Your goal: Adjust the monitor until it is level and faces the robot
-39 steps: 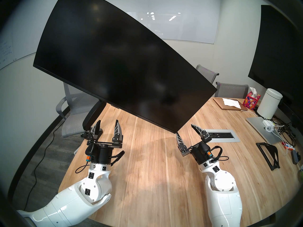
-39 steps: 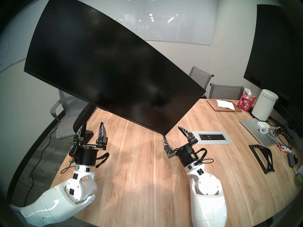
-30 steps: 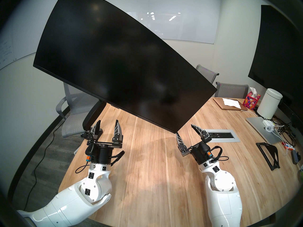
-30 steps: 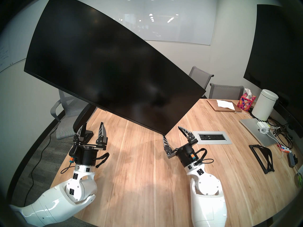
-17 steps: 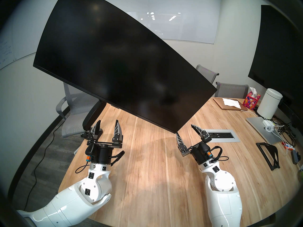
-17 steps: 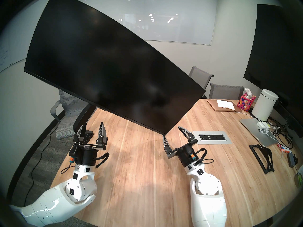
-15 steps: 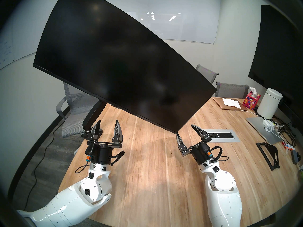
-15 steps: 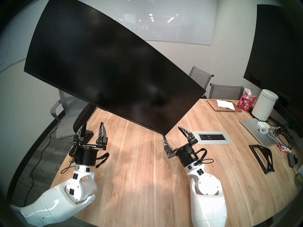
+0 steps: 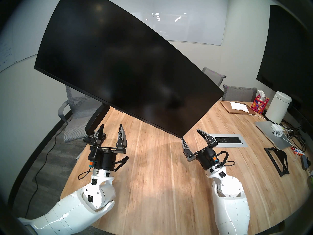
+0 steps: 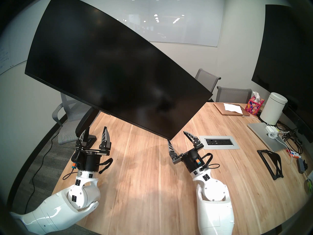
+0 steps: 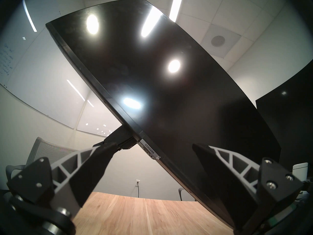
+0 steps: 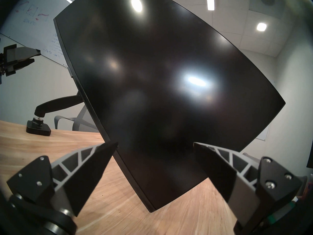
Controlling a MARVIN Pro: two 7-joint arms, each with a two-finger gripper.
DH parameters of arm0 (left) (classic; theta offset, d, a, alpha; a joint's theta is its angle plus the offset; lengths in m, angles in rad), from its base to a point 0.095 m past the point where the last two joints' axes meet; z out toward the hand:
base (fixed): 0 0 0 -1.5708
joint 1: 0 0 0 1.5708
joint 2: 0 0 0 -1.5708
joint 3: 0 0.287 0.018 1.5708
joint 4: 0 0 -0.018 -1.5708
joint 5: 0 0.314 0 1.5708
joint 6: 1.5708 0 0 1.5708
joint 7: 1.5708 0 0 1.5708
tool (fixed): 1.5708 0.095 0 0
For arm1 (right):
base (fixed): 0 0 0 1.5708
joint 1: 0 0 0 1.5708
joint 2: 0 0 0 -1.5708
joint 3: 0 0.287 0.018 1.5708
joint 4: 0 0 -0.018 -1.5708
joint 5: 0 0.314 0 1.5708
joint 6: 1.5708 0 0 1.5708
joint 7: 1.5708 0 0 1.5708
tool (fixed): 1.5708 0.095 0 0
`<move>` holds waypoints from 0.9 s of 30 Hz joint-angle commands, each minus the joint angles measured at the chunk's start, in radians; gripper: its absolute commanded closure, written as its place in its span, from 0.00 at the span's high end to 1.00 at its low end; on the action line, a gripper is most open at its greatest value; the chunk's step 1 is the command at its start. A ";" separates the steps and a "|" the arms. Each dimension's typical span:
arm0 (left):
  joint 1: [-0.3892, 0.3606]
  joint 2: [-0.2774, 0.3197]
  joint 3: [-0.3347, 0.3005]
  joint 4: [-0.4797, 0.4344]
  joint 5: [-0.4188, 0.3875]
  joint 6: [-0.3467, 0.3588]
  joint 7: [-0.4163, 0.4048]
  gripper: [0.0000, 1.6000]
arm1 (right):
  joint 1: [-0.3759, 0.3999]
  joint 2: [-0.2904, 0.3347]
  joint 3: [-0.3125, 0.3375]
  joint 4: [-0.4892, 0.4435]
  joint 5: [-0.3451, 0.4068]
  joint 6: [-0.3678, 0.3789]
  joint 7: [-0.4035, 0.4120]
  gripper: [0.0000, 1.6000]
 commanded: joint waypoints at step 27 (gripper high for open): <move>-0.001 0.000 -0.001 -0.010 0.000 -0.001 0.001 1.00 | -0.013 -0.020 -0.084 -0.062 0.095 0.227 0.082 1.00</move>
